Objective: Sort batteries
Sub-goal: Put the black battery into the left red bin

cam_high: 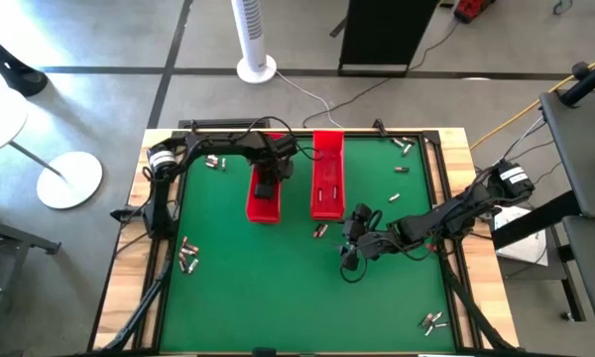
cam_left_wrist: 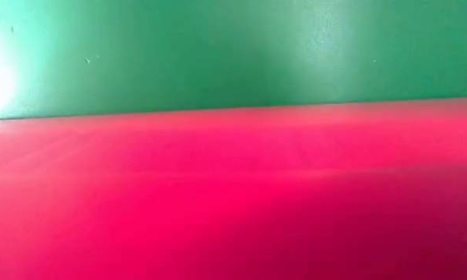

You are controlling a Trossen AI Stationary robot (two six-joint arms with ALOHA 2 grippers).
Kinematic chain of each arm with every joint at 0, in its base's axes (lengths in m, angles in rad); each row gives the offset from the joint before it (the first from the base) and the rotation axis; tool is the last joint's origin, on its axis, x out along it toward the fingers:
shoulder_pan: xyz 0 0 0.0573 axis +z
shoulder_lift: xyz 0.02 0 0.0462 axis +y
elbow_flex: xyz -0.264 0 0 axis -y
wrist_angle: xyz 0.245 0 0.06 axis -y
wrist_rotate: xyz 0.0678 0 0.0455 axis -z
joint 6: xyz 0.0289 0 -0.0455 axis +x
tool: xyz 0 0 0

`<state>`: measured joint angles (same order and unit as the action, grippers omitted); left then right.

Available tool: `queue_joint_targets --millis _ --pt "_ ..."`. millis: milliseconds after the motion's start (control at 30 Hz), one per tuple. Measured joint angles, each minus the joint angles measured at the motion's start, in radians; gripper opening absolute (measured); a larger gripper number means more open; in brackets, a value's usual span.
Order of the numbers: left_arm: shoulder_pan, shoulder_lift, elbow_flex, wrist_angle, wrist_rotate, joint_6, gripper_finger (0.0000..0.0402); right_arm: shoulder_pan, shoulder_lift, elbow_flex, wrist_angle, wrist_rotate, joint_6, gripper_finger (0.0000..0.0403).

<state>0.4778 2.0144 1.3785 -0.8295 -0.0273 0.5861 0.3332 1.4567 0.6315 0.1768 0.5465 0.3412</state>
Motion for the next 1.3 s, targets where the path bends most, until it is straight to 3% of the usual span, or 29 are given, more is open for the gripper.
queue_joint_targets --millis 200,467,800,1067,1300 --pt "0.001 0.002 0.000 0.015 0.020 -0.005 0.0062 0.000 0.000 0.000 0.000 0.000 0.000 0.0341" --pt "0.001 0.004 0.058 -0.020 -0.024 -0.019 0.0144 0.000 0.001 0.000 0.000 0.001 0.000 0.0341" --pt "0.003 0.000 0.347 -0.291 -0.026 -0.039 0.0215 0.000 0.001 -0.001 0.009 0.005 -0.003 0.0339" --pt "0.004 -0.010 0.565 -0.555 -0.005 -0.181 0.0224 0.003 0.001 -0.001 0.008 0.004 0.002 0.0345" --pt "-0.053 -0.081 0.518 -0.570 0.133 -0.268 0.0223 0.027 -0.002 -0.001 -0.072 -0.004 0.062 0.0345"
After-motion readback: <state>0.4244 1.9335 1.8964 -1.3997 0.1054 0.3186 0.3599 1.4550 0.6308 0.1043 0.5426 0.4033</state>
